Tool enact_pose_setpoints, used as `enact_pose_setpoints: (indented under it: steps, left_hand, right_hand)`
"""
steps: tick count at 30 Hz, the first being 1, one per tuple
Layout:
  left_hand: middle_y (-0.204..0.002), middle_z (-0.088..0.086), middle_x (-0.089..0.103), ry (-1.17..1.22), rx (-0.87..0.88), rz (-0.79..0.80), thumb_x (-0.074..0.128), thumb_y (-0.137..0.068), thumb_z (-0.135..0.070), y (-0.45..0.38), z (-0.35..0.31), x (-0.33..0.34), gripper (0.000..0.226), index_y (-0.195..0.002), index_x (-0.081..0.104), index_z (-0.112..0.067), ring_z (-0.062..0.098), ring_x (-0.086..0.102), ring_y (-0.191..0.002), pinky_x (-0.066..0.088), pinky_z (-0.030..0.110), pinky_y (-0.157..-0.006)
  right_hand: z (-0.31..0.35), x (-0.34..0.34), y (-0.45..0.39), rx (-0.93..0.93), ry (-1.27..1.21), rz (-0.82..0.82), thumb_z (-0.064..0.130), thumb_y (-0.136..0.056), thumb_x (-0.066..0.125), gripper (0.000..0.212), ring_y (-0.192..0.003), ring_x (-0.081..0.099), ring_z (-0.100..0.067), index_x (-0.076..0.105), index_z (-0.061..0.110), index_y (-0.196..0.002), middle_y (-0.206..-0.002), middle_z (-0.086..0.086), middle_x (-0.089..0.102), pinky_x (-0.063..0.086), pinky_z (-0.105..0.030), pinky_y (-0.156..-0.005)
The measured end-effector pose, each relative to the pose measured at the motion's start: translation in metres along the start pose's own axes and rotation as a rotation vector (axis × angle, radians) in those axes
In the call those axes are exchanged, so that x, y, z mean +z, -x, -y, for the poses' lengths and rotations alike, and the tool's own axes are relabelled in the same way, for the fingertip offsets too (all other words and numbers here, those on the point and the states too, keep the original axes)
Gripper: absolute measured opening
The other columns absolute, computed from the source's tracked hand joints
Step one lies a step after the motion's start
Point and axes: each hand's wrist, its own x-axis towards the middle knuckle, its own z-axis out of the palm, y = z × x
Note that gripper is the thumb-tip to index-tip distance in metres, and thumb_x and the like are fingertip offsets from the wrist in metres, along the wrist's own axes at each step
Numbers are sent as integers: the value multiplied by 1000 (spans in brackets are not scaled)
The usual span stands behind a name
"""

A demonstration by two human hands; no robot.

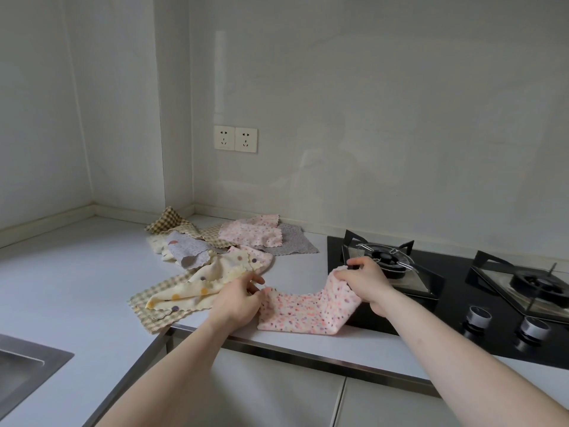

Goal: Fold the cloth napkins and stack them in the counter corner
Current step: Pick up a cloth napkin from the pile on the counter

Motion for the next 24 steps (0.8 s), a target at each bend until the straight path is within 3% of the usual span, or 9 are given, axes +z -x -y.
enact_pose_setpoints:
  steps: [3,8,11,16,18,21,24]
  left_hand:
    - [-91,-12,71,15,-9,-1,61,-92,-35,0,1,0,13,-105,63,-36,7,66,-85,46,26,-68]
    - [-94,-10,72,31,-24,12,59,-90,-28,-1,1,-1,19,-106,64,-36,6,65,-88,44,24,-67]
    - [-91,-10,72,37,-28,6,57,-87,-29,-2,3,0,20,-104,65,-37,8,65,-86,49,30,-72]
    - [-93,-11,71,53,-15,-21,54,-90,-33,-4,4,0,17,-102,66,-34,12,66,-91,52,33,-84]
    - [-93,-12,72,48,-22,-31,54,-92,-44,-4,3,0,17,-102,65,-36,10,66,-90,52,33,-81]
    - [-89,-15,73,57,-41,-11,60,-85,-62,-3,-1,-1,30,-103,61,-39,3,67,-83,48,27,-68]
    - [-91,-18,73,58,-27,9,69,-79,-56,-3,0,-2,34,-108,60,-40,-4,67,-84,52,24,-70]
  right_hand:
    - [18,19,10,36,-54,90,19,-84,76,50,-85,65,-13,51,21,-127,-114,-4,61,52,-28,-63]
    - [32,63,22,73,-88,211,10,-87,71,52,-63,74,-13,46,18,-132,-96,-8,68,63,-39,-77]
    - [35,88,29,96,-92,272,8,-89,71,52,-69,77,-20,45,21,-131,-98,-13,71,65,-42,-76]
    - [33,106,33,68,-38,351,10,-87,74,54,-78,76,-23,45,22,-130,-98,-14,73,65,-35,-69]
    - [28,99,30,-37,25,286,14,-88,71,46,-75,75,-20,49,23,-128,-98,-7,71,63,-33,-64]
    - [15,78,21,-206,244,130,22,-88,69,38,-81,71,-11,54,28,-123,-96,8,70,58,-35,-78]
    - [-4,59,11,-208,373,90,31,-90,70,40,-96,63,-11,52,28,-126,-104,11,67,50,-33,-87]
